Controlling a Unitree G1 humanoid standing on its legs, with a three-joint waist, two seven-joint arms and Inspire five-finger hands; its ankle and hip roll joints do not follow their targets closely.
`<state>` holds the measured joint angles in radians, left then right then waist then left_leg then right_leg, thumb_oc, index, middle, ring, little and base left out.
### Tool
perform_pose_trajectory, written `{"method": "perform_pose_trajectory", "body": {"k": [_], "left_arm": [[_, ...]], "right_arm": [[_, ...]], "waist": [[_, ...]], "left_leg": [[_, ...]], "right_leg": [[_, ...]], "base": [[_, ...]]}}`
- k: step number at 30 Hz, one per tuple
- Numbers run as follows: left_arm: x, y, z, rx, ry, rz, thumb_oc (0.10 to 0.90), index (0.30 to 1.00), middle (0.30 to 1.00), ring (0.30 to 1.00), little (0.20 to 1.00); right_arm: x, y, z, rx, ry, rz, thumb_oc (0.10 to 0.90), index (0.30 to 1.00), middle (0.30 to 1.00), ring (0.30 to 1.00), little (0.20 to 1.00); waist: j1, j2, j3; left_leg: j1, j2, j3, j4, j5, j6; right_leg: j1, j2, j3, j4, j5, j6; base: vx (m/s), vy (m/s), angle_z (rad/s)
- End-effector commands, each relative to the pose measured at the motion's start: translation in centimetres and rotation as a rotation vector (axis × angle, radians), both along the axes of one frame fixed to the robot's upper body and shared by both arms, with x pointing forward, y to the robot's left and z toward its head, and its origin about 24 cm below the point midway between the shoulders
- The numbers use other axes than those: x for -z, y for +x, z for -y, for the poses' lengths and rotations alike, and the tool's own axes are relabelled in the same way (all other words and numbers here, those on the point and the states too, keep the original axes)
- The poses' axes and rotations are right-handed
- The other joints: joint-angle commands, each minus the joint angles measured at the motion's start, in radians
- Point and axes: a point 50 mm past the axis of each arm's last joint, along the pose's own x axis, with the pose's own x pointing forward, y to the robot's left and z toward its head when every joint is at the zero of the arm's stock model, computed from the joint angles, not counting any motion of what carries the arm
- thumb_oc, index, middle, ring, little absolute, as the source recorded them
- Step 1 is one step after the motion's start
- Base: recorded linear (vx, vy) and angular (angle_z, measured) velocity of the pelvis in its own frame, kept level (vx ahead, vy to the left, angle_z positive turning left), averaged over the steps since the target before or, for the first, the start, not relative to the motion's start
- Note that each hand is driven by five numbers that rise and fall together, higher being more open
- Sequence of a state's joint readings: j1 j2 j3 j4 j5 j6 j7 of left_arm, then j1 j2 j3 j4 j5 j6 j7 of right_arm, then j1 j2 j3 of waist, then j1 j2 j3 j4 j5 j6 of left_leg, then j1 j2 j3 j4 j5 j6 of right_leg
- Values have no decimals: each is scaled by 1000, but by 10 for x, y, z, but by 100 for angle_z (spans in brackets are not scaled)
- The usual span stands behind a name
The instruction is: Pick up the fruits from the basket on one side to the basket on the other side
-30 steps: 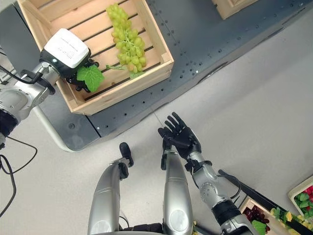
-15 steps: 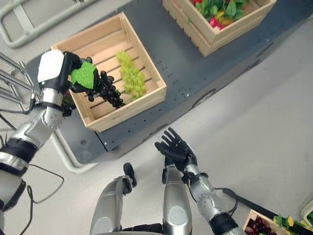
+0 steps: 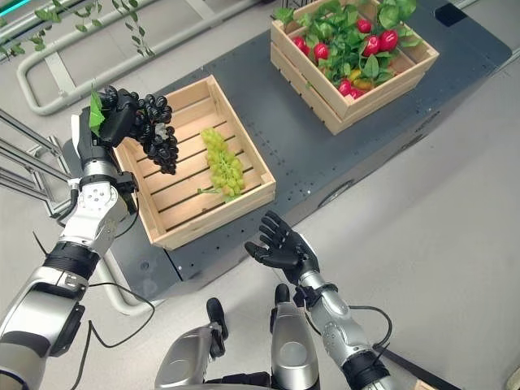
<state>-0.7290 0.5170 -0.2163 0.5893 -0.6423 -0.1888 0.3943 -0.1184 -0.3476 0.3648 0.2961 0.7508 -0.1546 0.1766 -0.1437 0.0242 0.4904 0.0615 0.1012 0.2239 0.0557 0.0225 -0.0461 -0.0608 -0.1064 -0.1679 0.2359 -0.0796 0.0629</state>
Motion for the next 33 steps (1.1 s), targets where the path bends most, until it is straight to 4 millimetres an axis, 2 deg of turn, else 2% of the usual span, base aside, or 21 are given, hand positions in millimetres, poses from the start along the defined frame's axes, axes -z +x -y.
{"method": "perform_pose_trajectory", "body": {"k": [1,6,12,15,22,29,33], "left_arm": [[-29,-7,5,86,-141,242,400,300,300,300,300],[-19,-6,25,186,-169,224,400,300,300,300,300],[-24,-6,39,283,-123,229,400,300,300,300,300],[-31,-5,46,346,-37,234,400,300,300,300,300],[-51,-6,56,424,82,266,400,300,300,300,300],[-56,-4,75,504,98,257,400,300,300,300,300],[-55,-8,86,551,105,259,400,300,300,300,300]], "right_arm": [[-23,1,-26,-98,59,150,800,900,900,900,900],[-41,13,-35,-100,54,202,800,900,900,900,900],[-67,32,-43,-104,37,261,800,900,900,900,900],[-84,45,-44,-98,0,291,800,900,900,900,900],[-109,63,-43,-64,-18,313,800,900,900,900,900],[-119,73,-50,-40,-2,282,800,900,900,900,900],[-116,72,-58,-85,89,237,800,900,900,900,900]], "waist": [[7,24,-253],[30,28,-311],[54,26,-345],[64,25,-364],[78,17,-382],[88,10,-390],[96,8,-395]], "left_leg": [[20,-61,-14,29,-103,25],[68,-55,-36,-44,-81,16],[103,-48,-50,-106,-59,9],[118,-43,-44,-138,-46,5],[123,-34,-38,-135,-54,8],[138,-32,-43,-132,-69,12],[148,-32,-47,-143,-70,13]], "right_leg": [[108,-35,-7,-115,-10,-13],[171,-25,-20,-201,22,-8],[219,-17,-40,-280,55,-1],[232,-14,-48,-323,78,5],[238,-12,-50,-323,73,4],[254,-12,-46,-323,60,2],[261,-12,-47,-323,53,3]], "base": [[74,-76,7],[45,-62,3],[-10,-54,4],[-13,-16,5],[1,-8,-1],[4,-3,0],[19,-10,0]]}}
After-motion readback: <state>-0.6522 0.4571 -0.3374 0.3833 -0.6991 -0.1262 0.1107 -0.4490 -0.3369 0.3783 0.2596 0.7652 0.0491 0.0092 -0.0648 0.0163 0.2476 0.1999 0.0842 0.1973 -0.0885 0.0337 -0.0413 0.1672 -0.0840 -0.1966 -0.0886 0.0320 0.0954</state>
